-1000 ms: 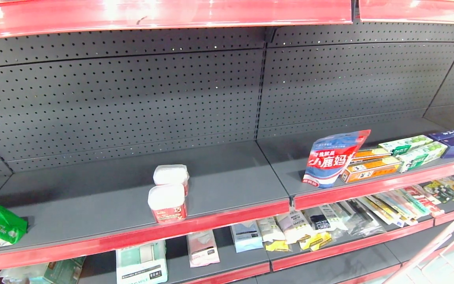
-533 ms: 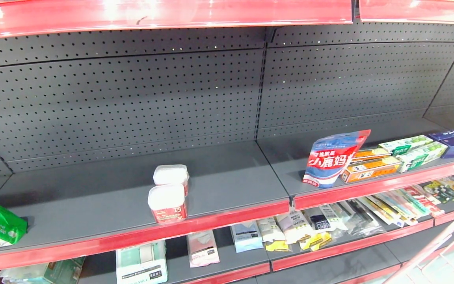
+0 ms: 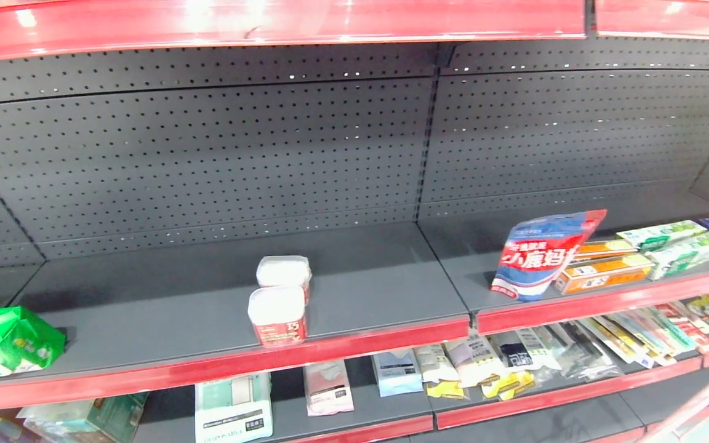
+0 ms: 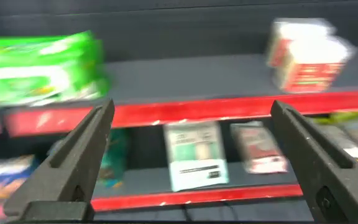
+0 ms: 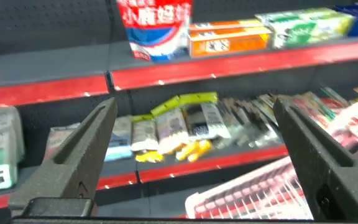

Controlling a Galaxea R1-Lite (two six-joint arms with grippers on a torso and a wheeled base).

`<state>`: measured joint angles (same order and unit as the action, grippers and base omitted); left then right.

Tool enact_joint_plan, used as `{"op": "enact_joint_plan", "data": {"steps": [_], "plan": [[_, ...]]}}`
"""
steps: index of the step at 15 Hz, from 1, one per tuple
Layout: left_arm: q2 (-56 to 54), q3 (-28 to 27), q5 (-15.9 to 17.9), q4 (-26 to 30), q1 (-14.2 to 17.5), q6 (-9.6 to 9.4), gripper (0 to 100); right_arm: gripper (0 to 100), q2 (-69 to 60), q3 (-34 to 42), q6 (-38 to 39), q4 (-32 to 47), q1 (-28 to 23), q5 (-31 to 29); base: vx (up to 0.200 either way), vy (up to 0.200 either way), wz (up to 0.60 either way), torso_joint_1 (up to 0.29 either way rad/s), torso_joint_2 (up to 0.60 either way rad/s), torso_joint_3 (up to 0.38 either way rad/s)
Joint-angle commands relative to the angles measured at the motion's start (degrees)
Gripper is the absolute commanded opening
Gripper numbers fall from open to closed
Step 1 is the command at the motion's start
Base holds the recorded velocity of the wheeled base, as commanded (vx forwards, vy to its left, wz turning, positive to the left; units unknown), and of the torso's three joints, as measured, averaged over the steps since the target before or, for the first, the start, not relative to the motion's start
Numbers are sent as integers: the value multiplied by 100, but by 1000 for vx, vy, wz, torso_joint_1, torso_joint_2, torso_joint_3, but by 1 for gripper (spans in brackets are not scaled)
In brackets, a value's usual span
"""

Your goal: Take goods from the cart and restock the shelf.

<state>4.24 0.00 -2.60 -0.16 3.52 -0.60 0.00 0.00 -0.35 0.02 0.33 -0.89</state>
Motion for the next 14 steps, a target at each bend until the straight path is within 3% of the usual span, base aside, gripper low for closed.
{"op": "enact_joint_plan", "data": {"steps": [1, 6, 14], "plan": [[33, 0, -4, -2, -1, 7, 100, 100, 9, 0, 0, 6, -7, 1, 0, 0, 600, 12, 12, -7], [33, 0, -4, -2, -1, 7, 100, 100, 0, 0, 0, -2, -7, 1, 0, 0, 600, 7, 1, 2], [33, 0, 5, 7, -1, -2, 100, 100, 9, 0, -17, -2, -7, -8, 0, 0, 0, 0, 0, 0]]}}
